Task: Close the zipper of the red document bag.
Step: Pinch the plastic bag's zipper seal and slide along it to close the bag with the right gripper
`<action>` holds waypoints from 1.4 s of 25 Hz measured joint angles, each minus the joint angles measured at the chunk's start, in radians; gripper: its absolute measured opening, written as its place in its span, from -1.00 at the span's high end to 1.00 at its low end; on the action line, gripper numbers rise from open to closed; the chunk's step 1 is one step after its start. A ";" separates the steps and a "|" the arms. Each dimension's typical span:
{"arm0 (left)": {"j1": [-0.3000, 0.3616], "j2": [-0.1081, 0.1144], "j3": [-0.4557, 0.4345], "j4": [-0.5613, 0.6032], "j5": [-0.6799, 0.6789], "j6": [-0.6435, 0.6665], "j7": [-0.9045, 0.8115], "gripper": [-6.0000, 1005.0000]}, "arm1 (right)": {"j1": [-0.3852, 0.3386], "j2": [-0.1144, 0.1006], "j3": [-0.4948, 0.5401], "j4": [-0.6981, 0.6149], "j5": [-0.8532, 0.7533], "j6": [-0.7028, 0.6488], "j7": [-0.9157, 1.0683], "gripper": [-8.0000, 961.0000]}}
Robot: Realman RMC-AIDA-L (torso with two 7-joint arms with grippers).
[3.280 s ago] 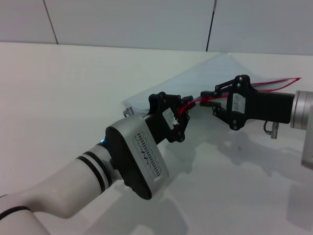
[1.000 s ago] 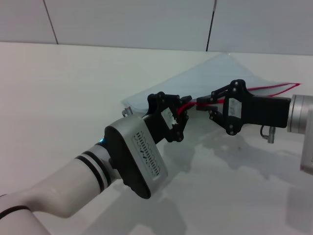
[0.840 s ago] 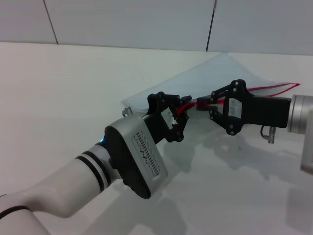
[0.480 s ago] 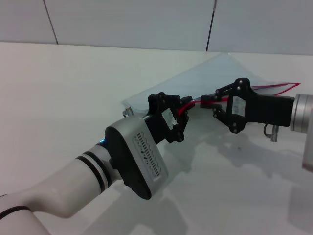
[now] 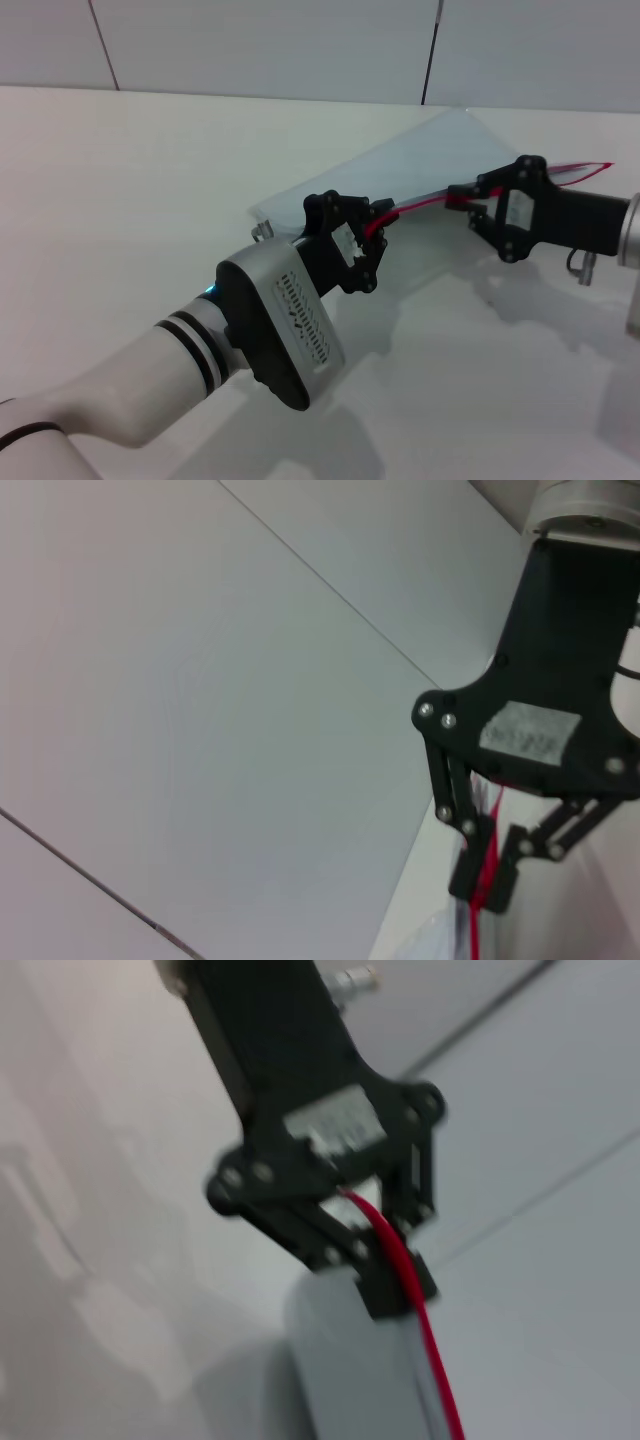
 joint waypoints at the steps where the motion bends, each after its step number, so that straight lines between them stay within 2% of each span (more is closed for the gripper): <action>1: 0.000 0.000 0.002 0.000 0.000 0.000 0.000 0.89 | -0.004 -0.001 0.011 -0.001 0.000 -0.003 0.000 0.83; 8: 0.001 0.000 0.007 0.002 0.001 0.000 0.000 0.89 | -0.044 -0.004 0.074 -0.046 0.000 -0.049 0.000 0.83; 17: 0.006 0.000 0.007 0.003 0.003 -0.004 0.000 0.89 | -0.070 -0.006 0.174 -0.066 0.000 -0.190 0.000 0.83; 24: 0.008 0.000 0.008 0.002 0.006 -0.026 0.000 0.89 | -0.062 -0.006 0.263 -0.067 0.000 -0.334 0.001 0.83; 29: 0.009 0.000 0.008 0.001 0.007 -0.027 0.003 0.89 | -0.041 -0.006 0.335 -0.068 0.001 -0.485 0.001 0.83; 30: 0.009 0.000 0.008 0.001 0.008 -0.028 0.005 0.89 | -0.026 -0.005 0.380 -0.068 0.001 -0.553 0.001 0.83; 31: 0.009 0.000 0.008 -0.001 0.007 -0.032 0.006 0.89 | -0.026 -0.005 0.380 -0.068 0.001 -0.553 0.001 0.81; 35: 0.005 -0.005 0.009 -0.028 0.005 -0.068 0.009 0.90 | -0.007 0.000 0.507 -0.068 0.001 -0.590 0.000 0.72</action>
